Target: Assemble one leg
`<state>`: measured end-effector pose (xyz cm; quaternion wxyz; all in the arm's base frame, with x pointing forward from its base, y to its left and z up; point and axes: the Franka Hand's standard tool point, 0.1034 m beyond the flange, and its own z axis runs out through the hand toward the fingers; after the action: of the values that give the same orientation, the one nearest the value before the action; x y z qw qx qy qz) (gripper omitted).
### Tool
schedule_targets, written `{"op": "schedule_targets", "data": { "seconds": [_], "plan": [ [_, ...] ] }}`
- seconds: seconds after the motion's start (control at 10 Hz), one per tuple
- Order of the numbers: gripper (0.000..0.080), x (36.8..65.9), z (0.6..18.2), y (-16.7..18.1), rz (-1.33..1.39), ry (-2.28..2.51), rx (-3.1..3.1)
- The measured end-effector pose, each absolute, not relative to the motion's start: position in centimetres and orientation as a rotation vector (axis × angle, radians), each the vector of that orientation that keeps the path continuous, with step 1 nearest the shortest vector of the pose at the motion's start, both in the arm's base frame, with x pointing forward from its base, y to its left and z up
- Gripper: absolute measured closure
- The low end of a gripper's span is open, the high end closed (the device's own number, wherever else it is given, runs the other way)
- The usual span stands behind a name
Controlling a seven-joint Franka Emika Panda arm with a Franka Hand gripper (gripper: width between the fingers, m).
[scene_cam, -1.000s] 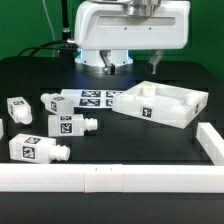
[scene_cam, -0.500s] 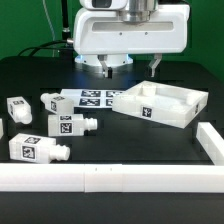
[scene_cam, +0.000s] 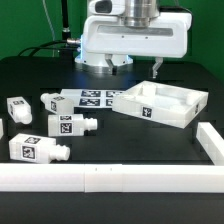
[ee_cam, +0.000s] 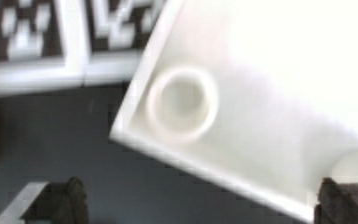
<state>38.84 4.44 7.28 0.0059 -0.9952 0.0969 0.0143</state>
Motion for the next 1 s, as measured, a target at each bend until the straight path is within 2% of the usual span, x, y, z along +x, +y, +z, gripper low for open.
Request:
{"op": "schedule_targets", "data": {
  "seconds": [0.5,0.7,1.0],
  "plan": [
    [0.0151,38.7,7.0,4.3,0.034,0.332,-3.109],
    [0.0151,34.7,3.6,3.3,0.087,0.554,-3.075],
    [0.0151,35.0,1.1,3.8,0.067,0.557,-3.087]
  ]
}}
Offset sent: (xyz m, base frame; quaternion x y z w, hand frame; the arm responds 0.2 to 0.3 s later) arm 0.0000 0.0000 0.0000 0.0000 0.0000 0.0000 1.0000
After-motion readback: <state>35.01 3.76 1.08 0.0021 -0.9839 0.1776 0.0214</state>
